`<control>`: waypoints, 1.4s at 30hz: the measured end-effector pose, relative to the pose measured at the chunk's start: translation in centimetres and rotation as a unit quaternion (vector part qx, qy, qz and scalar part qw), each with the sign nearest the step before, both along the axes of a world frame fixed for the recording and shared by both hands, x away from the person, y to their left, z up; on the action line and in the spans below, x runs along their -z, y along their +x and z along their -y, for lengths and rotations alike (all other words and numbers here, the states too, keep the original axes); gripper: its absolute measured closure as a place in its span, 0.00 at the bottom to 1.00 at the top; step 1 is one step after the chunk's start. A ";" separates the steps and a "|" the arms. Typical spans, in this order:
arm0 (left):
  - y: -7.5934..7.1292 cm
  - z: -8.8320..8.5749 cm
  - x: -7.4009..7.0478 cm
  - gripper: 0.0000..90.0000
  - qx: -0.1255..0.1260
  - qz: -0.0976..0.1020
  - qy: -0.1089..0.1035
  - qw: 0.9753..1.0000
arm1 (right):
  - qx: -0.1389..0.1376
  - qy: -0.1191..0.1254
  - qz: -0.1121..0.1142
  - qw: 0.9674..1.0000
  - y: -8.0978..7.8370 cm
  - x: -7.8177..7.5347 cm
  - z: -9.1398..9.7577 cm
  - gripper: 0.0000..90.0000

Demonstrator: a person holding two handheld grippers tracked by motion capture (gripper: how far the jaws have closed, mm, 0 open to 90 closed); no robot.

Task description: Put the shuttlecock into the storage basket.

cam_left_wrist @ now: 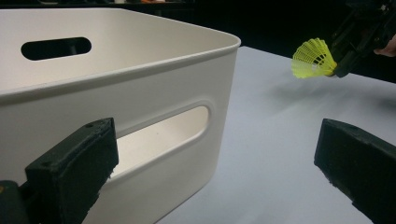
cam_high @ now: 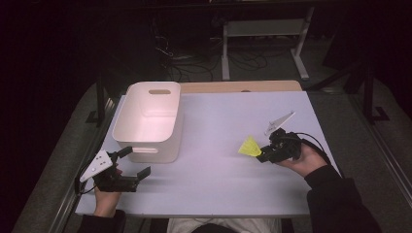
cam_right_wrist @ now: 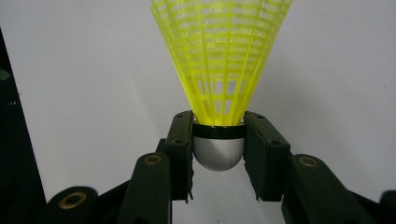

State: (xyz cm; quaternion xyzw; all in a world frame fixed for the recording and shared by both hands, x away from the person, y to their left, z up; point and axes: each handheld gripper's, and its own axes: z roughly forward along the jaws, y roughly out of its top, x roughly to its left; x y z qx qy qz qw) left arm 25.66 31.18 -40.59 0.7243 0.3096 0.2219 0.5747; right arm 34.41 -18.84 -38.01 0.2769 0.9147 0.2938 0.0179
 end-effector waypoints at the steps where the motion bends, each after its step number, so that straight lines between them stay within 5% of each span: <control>1: 0.0 0.0 0.0 0.00 0.000 0.000 0.000 1.000 | -0.001 0.001 0.003 1.000 0.1 -0.2 -0.2 0.70; 42: 0.0 0.0 0.0 0.00 0.001 0.000 0.000 1.000 | -0.039 0.023 0.037 0.998 1.5 -4.1 -3.5 0.70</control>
